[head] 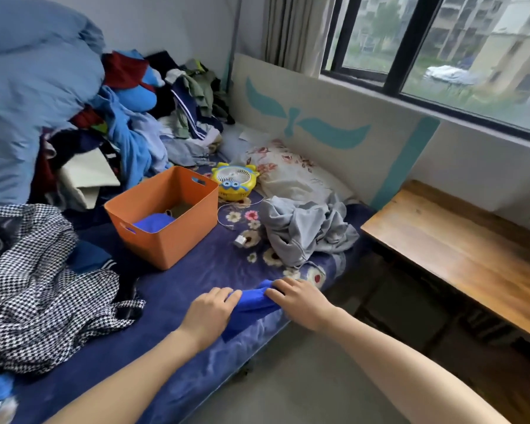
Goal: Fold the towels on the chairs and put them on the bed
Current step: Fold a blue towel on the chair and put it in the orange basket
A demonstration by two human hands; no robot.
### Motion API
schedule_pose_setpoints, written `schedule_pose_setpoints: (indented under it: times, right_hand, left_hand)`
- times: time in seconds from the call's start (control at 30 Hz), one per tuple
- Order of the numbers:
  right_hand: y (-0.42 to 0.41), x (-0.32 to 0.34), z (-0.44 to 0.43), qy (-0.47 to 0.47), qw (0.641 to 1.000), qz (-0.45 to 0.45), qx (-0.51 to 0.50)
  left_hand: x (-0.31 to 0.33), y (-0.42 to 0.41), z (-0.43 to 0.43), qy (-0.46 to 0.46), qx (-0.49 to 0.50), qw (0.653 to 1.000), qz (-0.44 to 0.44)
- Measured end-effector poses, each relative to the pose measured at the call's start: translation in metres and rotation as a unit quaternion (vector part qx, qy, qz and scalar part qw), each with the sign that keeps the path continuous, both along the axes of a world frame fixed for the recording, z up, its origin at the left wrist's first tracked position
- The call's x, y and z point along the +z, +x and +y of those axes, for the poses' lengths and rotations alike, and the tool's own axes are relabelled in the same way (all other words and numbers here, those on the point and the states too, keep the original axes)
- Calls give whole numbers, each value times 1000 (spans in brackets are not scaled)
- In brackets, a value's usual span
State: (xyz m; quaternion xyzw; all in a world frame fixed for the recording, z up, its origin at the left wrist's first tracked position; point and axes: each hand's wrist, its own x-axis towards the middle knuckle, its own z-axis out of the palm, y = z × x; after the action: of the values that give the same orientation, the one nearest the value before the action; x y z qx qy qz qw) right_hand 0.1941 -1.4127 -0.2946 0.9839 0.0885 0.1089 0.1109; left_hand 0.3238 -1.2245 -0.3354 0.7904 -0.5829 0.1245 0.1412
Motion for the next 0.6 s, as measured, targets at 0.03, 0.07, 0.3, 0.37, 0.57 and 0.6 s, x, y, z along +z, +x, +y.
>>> schedule_pose_setpoints:
  times: [0.03, 0.07, 0.3, 0.37, 0.57, 0.6]
  right_hand:
    - [8, 3, -12, 6, 1000, 7, 0]
    - [16, 3, -21, 11, 1000, 14, 1]
    - [78, -17, -61, 34, 996, 51, 66]
    - [102, -23, -71, 39, 994, 60, 86]
    - [205, -25, -114, 58, 987, 18, 147]
    - [224, -22, -122, 49, 986, 7, 160]
  left_hand:
    - [2, 1, -8, 0, 18, 1000, 7]
    - [2, 3, -15, 2, 34, 999, 14]
    - [-5, 41, -40, 33, 107, 993, 25]
    - [-7, 59, -45, 24, 112, 993, 39]
    - [-3, 144, -72, -46, 135, 989, 48]
    - [0, 160, -79, -58, 140, 988, 41]
